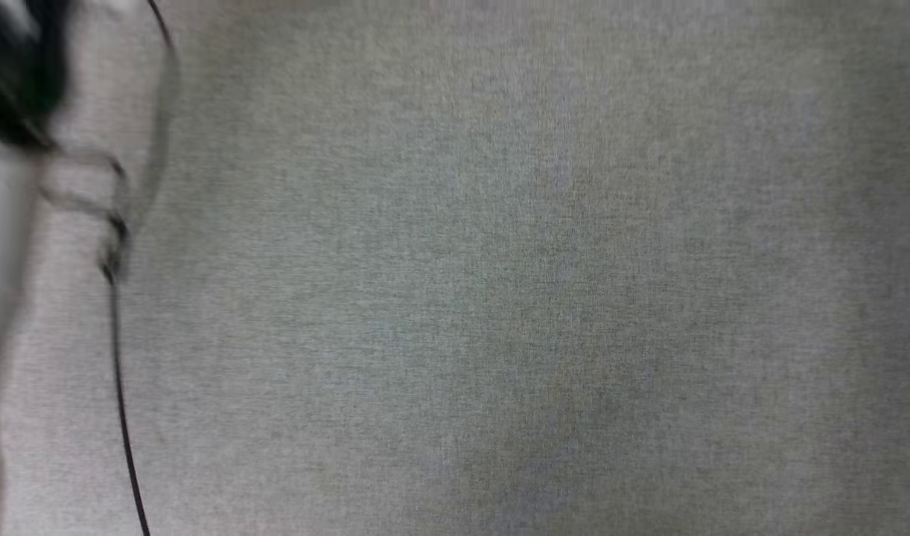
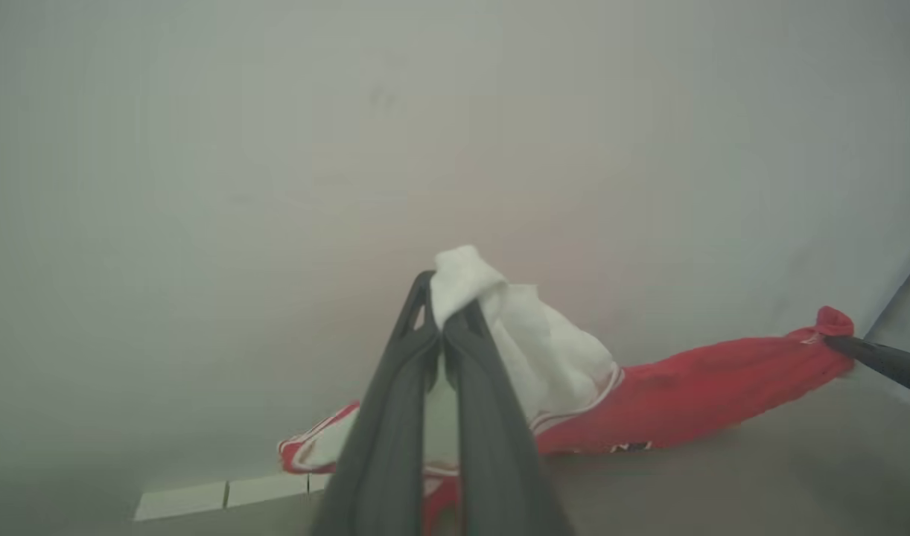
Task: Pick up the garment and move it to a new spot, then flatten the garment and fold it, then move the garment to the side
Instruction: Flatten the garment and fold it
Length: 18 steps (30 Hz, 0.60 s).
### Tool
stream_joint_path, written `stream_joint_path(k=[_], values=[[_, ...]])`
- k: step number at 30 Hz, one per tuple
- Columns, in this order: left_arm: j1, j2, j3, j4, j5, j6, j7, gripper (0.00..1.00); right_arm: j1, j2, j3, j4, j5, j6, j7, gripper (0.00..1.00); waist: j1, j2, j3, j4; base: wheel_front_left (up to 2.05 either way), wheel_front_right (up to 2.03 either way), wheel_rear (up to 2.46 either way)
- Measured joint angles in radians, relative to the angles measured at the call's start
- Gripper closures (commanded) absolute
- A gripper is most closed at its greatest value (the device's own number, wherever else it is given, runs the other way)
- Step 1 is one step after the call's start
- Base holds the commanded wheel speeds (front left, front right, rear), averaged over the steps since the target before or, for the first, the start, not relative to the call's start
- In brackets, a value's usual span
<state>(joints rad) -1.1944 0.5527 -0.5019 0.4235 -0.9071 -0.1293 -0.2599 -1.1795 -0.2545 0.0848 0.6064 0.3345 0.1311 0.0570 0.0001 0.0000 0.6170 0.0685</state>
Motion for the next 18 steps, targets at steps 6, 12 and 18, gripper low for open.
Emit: stream_joint_path(k=[6, 12, 18], values=[[0.312, -0.029, 0.013, -0.113, 0.036, 0.007, -0.002, 1.00, 0.201, -0.044, 0.065, -0.002, 0.077, 0.000, -0.022, 1.00, -0.0001, 0.0000, -0.082, 0.011, 0.00, 0.00, 0.00], [0.571, 0.007, -0.047, -0.156, 0.020, 0.006, 0.002, 1.00, 0.406, -0.111, 0.130, -0.032, 0.175, 0.000, -0.001, 1.00, -0.0003, 0.0000, -0.182, 0.021, 0.00, 0.00, 0.00], [0.774, 0.037, -0.085, -0.205, -0.010, 0.019, 0.010, 1.00, 0.580, -0.163, 0.165, -0.105, 0.268, 0.000, 0.014, 1.00, -0.0004, 0.0000, -0.282, 0.030, 0.00, 0.00, 0.00]])
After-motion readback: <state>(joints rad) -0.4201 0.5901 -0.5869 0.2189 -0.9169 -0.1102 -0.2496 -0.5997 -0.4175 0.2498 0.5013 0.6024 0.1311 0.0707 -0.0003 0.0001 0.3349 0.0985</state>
